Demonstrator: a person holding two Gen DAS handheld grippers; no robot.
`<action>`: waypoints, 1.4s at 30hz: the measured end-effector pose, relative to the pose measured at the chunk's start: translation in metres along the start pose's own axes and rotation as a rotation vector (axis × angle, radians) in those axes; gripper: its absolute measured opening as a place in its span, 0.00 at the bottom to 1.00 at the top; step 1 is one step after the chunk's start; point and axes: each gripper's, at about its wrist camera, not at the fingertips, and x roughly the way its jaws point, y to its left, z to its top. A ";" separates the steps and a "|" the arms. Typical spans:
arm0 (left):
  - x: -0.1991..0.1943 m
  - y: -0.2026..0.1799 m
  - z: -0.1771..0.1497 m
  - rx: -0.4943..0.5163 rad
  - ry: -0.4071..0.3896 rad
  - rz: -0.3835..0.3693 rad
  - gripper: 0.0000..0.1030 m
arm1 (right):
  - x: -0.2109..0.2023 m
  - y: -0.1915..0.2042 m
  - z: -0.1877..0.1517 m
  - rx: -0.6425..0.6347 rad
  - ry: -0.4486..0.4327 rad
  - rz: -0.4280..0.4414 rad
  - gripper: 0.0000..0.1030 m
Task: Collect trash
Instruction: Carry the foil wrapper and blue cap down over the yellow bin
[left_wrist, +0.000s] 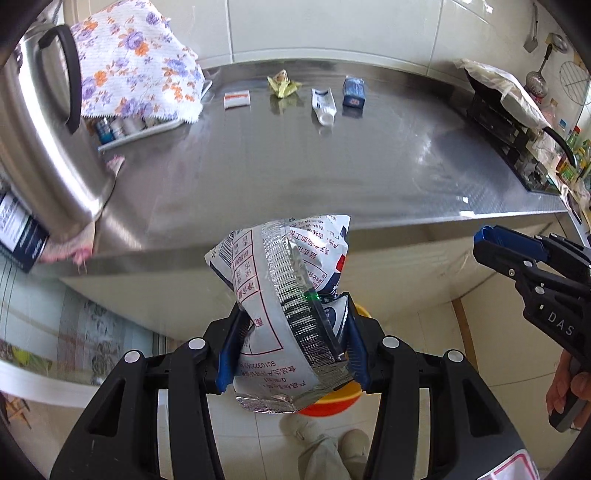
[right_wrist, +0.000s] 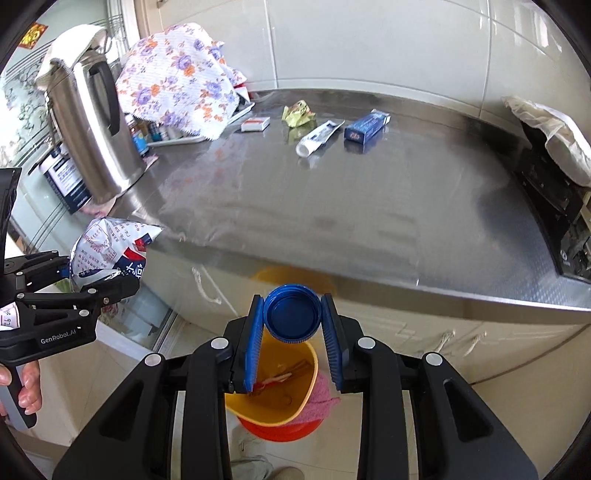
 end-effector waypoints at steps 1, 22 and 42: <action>0.000 -0.001 -0.008 -0.006 0.011 -0.001 0.47 | 0.000 0.001 -0.009 -0.006 0.012 0.004 0.31; 0.107 0.000 -0.092 0.114 0.209 -0.107 0.47 | 0.095 0.026 -0.103 -0.057 0.219 0.093 0.31; 0.250 0.007 -0.128 0.286 0.418 -0.234 0.47 | 0.253 0.001 -0.153 -0.015 0.473 0.198 0.31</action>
